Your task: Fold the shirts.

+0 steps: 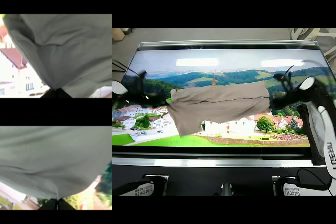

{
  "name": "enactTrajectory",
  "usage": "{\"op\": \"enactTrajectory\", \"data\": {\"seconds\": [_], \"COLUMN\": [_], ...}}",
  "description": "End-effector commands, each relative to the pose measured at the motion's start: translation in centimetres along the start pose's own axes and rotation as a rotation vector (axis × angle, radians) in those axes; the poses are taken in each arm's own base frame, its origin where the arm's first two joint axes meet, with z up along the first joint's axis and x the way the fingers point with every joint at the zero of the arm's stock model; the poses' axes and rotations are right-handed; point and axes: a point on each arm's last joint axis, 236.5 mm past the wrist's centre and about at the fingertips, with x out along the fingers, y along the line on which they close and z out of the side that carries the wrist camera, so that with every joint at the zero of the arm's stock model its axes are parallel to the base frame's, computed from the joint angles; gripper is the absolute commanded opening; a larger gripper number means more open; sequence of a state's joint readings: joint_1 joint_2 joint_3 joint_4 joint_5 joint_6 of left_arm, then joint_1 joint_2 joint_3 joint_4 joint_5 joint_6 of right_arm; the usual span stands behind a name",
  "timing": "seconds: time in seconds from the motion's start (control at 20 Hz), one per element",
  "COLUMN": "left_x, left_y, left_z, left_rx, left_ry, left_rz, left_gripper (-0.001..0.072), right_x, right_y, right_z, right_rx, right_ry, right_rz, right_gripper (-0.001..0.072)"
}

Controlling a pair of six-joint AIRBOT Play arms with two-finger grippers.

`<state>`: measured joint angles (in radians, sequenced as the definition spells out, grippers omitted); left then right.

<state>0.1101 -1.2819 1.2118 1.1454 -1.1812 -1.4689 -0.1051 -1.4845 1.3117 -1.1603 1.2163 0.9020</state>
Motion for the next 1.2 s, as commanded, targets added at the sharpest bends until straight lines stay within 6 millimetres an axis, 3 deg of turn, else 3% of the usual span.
{"op": "enactTrajectory", "data": {"seconds": [0.0, 0.1, 0.15, 0.2, 0.25, 0.3, 0.4, 0.5, 0.6, 0.75, 0.85, 0.95, 1.0, 1.15], "left_x": [-16.4, -31.3, -38.7, -45.7, -51.1, -54.2, -56.9, -57.0, -56.6, -56.0, -53.2, -48.3, -45.1, -33.9], "left_y": [-7.0, -13.0, -15.6, -18.0, -19.7, -20.8, -21.5, -21.3, -20.9, -20.0, -18.6, -16.8, -15.7, -11.5], "left_z": [8.2, 10.0, 9.3, 7.3, 4.6, 2.2, -1.5, -3.1, -3.2, -2.6, -1.3, 0.7, 1.9, 5.3], "left_rx": [0.184, 0.295, 0.334, 0.365, 0.377, 0.374, 0.360, 0.355, 0.353, 0.343, 0.304, 0.272, 0.250, 0.200], "left_ry": [-0.456, -0.842, -1.034, -1.216, -1.350, -1.428, -1.487, -1.483, -1.466, -1.450, -1.347, -1.180, -1.081, -0.778], "left_rz": [-0.019, -0.051, -0.074, -0.100, -0.139, -0.178, -0.222, -0.214, -0.187, -0.143, -0.099, -0.053, -0.033, 0.031], "left_gripper": [0.0023, 0.0023, 0.0023, 0.0023, 0.0023, 0.0023, 0.0023, 0.0023, 0.0023, 0.0023, 0.0023, 0.0023, 0.0024, 0.0024], "right_x": [-14.4, -27.2, -33.5, -39.9, -45.0, -49.1, -53.4, -55.0, -55.4, -54.6, -52.7, -48.6, -45.6, -33.2], "right_y": [0.9, 3.6, 5.6, 8.1, 10.5, 13.0, 16.7, 18.3, 18.6, 18.0, 16.8, 14.5, 12.9, 6.8], "right_z": [7.5, 10.2, 10.2, 9.5, 8.3, 6.7, 3.6, 1.9, 1.5, 1.7, 2.4, 3.3, 3.8, 4.2], "right_rx": [-0.208, -0.316, -0.353, -0.387, -0.406, -0.413, -0.437, -0.445, -0.426, -0.419, -0.396, -0.374, -0.363, -0.302], "right_ry": [-0.276, -0.502, -0.616, -0.743, -0.855, -0.966, -1.089, -1.130, -1.147, -1.119, -1.053, -0.910, -0.806, -0.392], "right_rz": [-0.240, -0.452, -0.560, -0.670, -0.752, -0.810, -0.869, -0.894, -0.891, -0.881, -0.842, -0.775, -0.727, -0.522], "right_gripper": [0.0018, 0.0019, 0.0019, 0.0019, 0.0019, 0.0019, 0.0019, 0.0019, 0.0019, 0.0019, 0.0019, 0.0020, 0.0020, 0.0020]}}
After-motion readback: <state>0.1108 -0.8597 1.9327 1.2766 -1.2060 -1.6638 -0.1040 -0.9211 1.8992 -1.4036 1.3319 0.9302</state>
